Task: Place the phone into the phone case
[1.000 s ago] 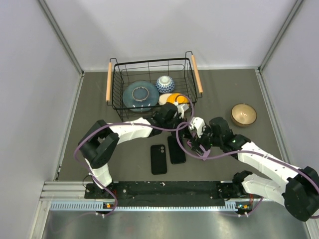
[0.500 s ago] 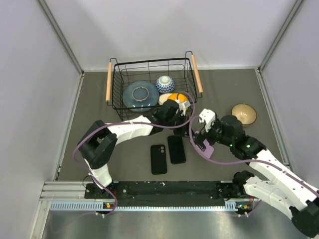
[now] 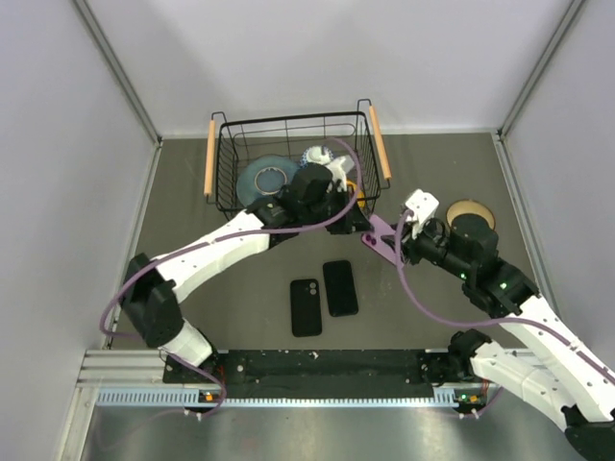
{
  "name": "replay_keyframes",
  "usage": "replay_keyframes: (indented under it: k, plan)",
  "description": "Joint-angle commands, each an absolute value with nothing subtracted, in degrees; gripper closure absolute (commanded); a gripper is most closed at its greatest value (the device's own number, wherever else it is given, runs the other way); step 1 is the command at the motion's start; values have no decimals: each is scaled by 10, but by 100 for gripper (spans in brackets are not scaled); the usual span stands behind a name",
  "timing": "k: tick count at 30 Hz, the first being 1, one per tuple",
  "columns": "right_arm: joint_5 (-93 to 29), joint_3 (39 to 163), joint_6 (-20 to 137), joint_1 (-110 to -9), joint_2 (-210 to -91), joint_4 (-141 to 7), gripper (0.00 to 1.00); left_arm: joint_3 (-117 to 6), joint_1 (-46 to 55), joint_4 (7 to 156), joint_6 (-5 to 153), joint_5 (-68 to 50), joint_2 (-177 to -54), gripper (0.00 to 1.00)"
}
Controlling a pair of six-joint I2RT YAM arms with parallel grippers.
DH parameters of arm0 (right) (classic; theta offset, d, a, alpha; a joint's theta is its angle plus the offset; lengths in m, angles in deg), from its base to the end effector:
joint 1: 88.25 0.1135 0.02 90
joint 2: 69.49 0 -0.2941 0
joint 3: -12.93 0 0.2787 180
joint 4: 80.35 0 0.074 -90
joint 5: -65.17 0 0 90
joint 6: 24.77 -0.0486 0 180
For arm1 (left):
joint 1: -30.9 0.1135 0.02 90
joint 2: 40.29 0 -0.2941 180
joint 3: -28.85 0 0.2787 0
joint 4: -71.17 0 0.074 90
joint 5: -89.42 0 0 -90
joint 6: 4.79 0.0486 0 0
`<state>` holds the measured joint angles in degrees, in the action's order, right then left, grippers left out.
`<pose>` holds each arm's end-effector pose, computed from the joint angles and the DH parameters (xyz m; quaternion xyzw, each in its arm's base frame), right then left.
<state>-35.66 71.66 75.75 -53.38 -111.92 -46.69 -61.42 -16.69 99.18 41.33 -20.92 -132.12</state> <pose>0.1479 0.1142 0.3538 -0.3610 0.7185 0.1987 0.5604 0.2654 -0.3156 0.3409 0.1163 0.8472 -0.4612 0.2365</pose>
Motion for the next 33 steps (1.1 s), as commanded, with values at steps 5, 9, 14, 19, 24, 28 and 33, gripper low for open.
replay_keyframes:
  k: [5, 9, 14, 19, 24, 28, 33]
  plan:
    - [-190, 636, 864, -443, -1043, -632, 63, -587, -128, 1003, 300, -62, -1169, 100]
    - [-91, 611, 926, -373, -1062, -700, 60, -585, -126, 1022, 261, -24, -1141, 100]
    - [-11, 585, 1005, -308, -1110, -783, 63, -577, -124, 1023, 214, -37, -1111, 100]
    - [43, 584, 1070, -273, -1143, -848, 61, -533, -125, 1004, 170, -56, -1086, 100]
    - [51, 595, 1098, -264, -1183, -860, 59, -513, -124, 1007, 144, -63, -1072, 100]
    - [57, 601, 1114, -256, -1206, -873, 59, -502, -125, 1008, 116, -66, -1069, 100]
    - [83, 589, 1157, -235, -1237, -920, 54, -491, -124, 1005, 93, -80, -1073, 100]
